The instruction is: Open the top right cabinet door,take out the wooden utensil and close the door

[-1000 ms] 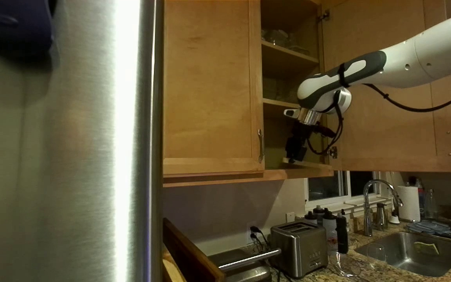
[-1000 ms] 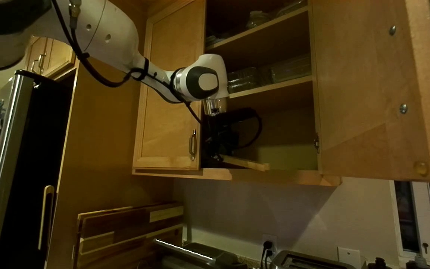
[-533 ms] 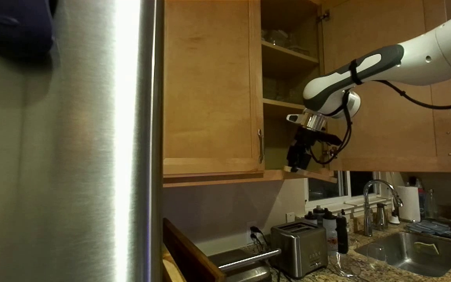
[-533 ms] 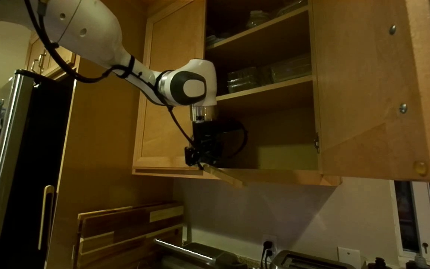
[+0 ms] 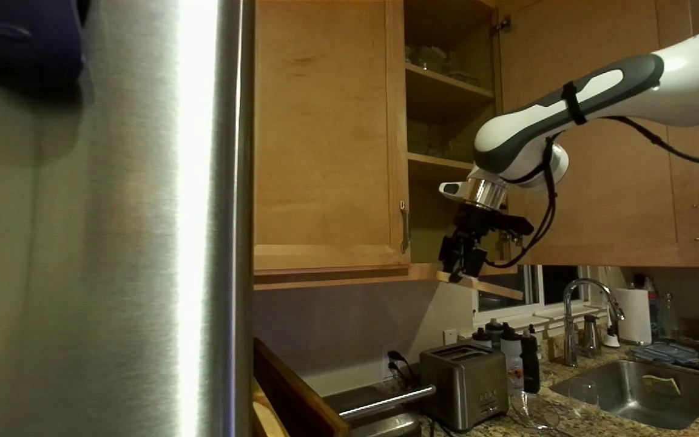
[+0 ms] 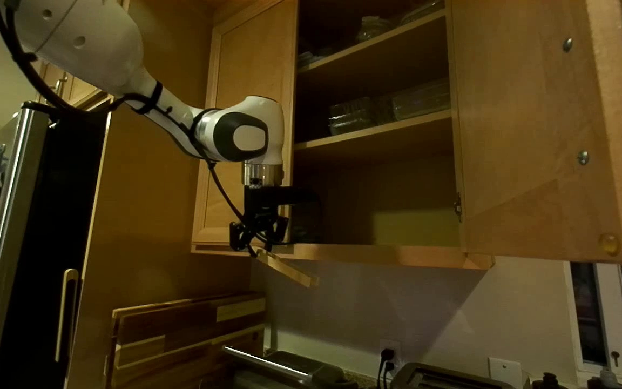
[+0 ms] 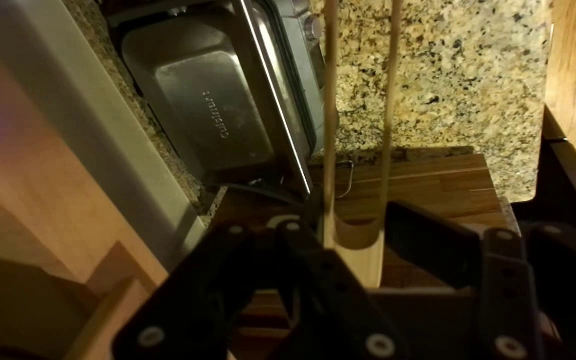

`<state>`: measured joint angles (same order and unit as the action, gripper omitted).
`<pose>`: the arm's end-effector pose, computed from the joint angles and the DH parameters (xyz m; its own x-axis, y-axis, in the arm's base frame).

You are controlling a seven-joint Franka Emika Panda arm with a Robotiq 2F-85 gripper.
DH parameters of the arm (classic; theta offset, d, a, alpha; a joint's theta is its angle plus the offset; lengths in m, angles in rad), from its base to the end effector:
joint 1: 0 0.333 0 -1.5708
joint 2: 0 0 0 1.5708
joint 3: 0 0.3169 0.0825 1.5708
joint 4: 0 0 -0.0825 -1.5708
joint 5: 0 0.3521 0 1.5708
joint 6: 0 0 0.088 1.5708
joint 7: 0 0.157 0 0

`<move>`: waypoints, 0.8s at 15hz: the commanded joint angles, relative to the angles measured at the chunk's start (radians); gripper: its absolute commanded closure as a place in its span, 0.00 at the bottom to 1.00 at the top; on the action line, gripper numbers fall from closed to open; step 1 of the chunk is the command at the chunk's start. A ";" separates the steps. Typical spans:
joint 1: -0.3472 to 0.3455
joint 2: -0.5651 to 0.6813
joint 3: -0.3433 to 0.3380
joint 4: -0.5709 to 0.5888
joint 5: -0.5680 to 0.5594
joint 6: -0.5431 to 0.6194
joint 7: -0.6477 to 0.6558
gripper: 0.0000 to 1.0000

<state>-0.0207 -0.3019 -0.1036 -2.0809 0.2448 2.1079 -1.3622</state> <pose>0.4793 -0.0424 0.5503 0.3521 0.8782 0.3237 0.8669 -0.4364 0.2409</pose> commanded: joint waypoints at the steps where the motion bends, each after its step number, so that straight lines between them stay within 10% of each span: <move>1: 0.021 -0.092 -0.019 -0.090 0.008 0.017 -0.002 0.91; 2: 0.024 -0.027 -0.017 -0.028 -0.008 -0.001 0.006 0.66; 11: 0.026 -0.053 -0.023 -0.051 -0.009 0.000 0.007 0.66; 12: 0.026 -0.053 -0.023 -0.051 -0.009 0.000 0.007 0.91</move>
<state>-0.0151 -0.3545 -0.1094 -2.1346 0.2448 2.1088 -1.3622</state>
